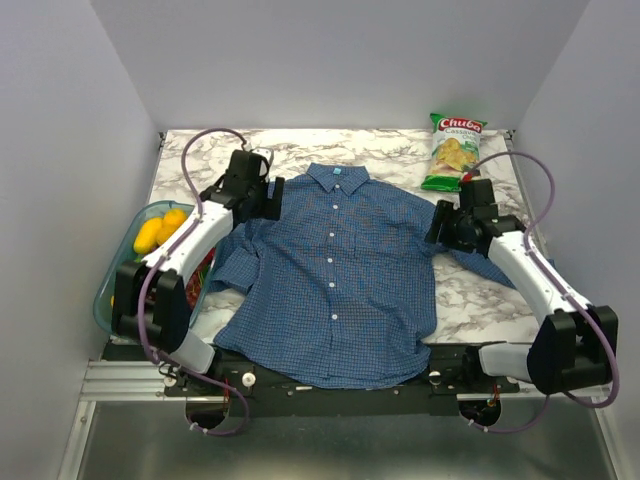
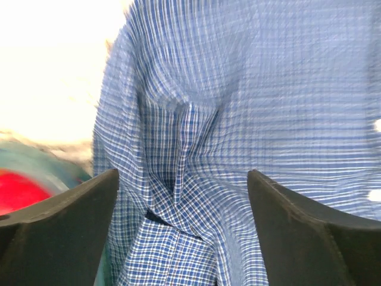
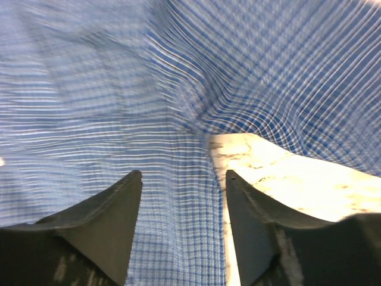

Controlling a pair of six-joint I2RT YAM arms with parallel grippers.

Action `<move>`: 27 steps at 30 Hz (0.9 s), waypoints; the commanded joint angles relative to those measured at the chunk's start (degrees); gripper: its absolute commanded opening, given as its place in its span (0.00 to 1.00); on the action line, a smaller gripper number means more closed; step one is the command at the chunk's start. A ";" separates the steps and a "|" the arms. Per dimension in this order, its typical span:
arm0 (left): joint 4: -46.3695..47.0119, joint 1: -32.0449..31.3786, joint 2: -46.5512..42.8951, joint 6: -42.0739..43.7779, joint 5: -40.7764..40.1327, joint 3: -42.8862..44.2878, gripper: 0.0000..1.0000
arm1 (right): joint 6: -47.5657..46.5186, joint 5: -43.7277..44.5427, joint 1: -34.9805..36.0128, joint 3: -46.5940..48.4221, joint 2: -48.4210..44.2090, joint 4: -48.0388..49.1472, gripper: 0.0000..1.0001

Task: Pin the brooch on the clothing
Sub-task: Flatten out the clothes at the center of the board, then pick up the brooch from the brooch box.

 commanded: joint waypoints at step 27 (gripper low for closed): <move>5.97 0.88 -15.74 -1.06 3.87 -2.23 0.99 | -6.33 15.20 -27.92 21.37 23.51 -2.59 0.67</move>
